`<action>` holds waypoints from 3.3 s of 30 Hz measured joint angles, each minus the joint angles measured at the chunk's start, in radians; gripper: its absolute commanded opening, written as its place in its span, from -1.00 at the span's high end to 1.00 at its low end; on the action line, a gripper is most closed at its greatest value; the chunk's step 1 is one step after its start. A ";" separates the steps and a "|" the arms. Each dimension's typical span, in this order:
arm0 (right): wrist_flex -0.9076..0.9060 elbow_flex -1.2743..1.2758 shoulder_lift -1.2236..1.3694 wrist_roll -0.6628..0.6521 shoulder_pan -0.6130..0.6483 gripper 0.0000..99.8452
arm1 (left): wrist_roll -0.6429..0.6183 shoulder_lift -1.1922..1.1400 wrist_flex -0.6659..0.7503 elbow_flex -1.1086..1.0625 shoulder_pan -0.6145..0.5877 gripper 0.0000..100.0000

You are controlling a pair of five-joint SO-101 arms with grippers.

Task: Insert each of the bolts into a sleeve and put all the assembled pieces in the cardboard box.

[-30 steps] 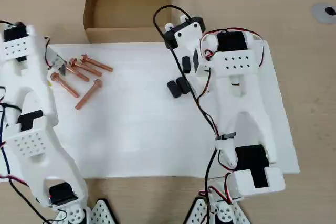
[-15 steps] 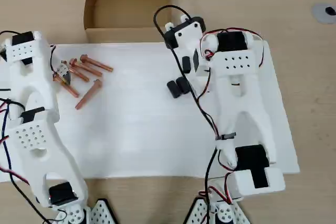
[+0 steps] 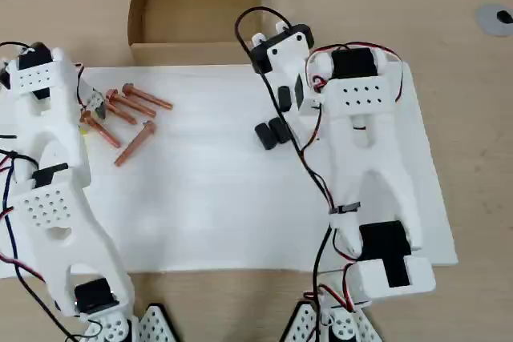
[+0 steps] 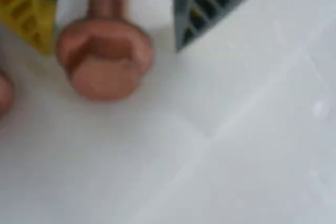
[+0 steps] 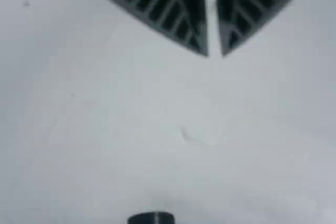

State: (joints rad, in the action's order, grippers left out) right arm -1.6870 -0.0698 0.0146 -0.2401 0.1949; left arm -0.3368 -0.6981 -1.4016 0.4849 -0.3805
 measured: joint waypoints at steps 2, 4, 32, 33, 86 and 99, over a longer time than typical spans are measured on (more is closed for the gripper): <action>0.000 0.000 0.000 0.000 0.000 0.98 | -0.006 -0.002 0.008 0.002 0.002 0.95; 0.000 0.000 0.000 0.000 0.000 0.98 | -0.009 -0.003 0.028 0.003 0.009 0.98; -0.034 -0.155 0.009 0.095 0.000 0.98 | 0.226 0.865 -0.078 -0.440 0.086 0.98; -0.020 -0.155 0.023 0.095 0.000 0.98 | 0.242 0.950 -0.032 -0.532 0.086 0.98; -0.026 -1.048 1.000 0.307 0.066 0.72 | 0.356 2.016 0.419 -1.616 0.091 0.99; -0.040 -1.053 1.000 0.204 0.066 0.72 | 0.356 2.016 0.419 -1.616 0.091 0.99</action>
State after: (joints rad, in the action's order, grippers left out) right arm -1.7269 -1.1224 1.0150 -0.0361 0.2608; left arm 0.0192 1.3180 -0.9828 -1.1308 -0.2900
